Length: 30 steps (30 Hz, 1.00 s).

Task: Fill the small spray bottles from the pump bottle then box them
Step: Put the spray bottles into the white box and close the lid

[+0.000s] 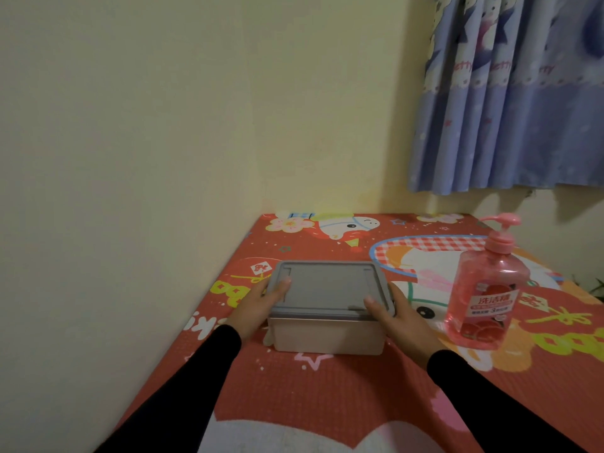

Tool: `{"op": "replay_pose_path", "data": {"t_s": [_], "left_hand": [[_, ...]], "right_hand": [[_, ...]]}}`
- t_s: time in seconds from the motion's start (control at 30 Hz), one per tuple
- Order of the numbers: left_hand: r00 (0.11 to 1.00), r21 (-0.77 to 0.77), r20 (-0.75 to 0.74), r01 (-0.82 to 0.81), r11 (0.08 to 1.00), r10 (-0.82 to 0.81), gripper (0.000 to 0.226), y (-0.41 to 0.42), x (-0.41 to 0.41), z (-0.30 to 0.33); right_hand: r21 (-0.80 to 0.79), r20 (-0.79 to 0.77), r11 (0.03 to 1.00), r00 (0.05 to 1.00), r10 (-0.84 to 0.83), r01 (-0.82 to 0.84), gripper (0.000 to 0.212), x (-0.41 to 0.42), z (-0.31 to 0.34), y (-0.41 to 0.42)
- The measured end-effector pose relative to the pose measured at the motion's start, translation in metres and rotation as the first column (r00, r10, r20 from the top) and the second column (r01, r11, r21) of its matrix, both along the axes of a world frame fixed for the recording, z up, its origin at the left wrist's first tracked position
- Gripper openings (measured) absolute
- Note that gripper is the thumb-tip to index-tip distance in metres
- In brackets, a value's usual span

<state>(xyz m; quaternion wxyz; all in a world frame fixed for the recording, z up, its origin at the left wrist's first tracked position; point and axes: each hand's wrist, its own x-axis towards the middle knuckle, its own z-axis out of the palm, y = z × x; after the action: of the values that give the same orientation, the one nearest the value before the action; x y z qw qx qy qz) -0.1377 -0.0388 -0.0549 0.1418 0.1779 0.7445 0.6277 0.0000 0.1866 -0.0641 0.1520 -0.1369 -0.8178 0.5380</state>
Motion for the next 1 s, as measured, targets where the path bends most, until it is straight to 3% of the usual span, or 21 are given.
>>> {"op": "replay_pose_path", "data": {"t_s": [0.07, 0.17, 0.23, 0.33, 0.53, 1.0], "left_hand": [[0.997, 0.03, 0.009, 0.079, 0.996, -0.079, 0.041, -0.011, -0.001, -0.014], [0.994, -0.065, -0.005, 0.113, 0.991, -0.114, 0.093, -0.017, -0.006, -0.04], [0.993, -0.107, -0.04, 0.109, 0.988, -0.114, 0.104, -0.016, -0.008, -0.051], [0.996, -0.092, -0.06, 0.066, 0.994, -0.071, 0.096, -0.008, -0.006, -0.054], [0.995, -0.071, -0.082, 0.044, 0.997, -0.049, 0.096, -0.002, -0.018, -0.058], [0.988, -0.009, -0.128, 0.085, 0.996, -0.086, 0.088, 0.032, -0.074, -0.059]], "right_hand": [[-0.027, -0.026, 0.998, 0.998, 0.053, -0.054, 0.071, 0.002, -0.014, 0.007], [-0.008, 0.024, 0.996, 0.996, 0.088, -0.088, 0.1, 0.0, -0.037, 0.014], [0.051, 0.043, 0.997, 0.997, 0.058, -0.06, 0.112, -0.002, -0.046, 0.014], [0.12, 0.043, 0.992, 0.998, 0.037, -0.042, 0.121, -0.005, -0.047, 0.009], [0.157, -0.007, 0.987, 1.0, -0.014, 0.015, 0.116, -0.019, -0.054, 0.015], [0.122, -0.004, 0.991, 0.999, -0.046, 0.046, 0.113, -0.075, -0.054, 0.045]]}}
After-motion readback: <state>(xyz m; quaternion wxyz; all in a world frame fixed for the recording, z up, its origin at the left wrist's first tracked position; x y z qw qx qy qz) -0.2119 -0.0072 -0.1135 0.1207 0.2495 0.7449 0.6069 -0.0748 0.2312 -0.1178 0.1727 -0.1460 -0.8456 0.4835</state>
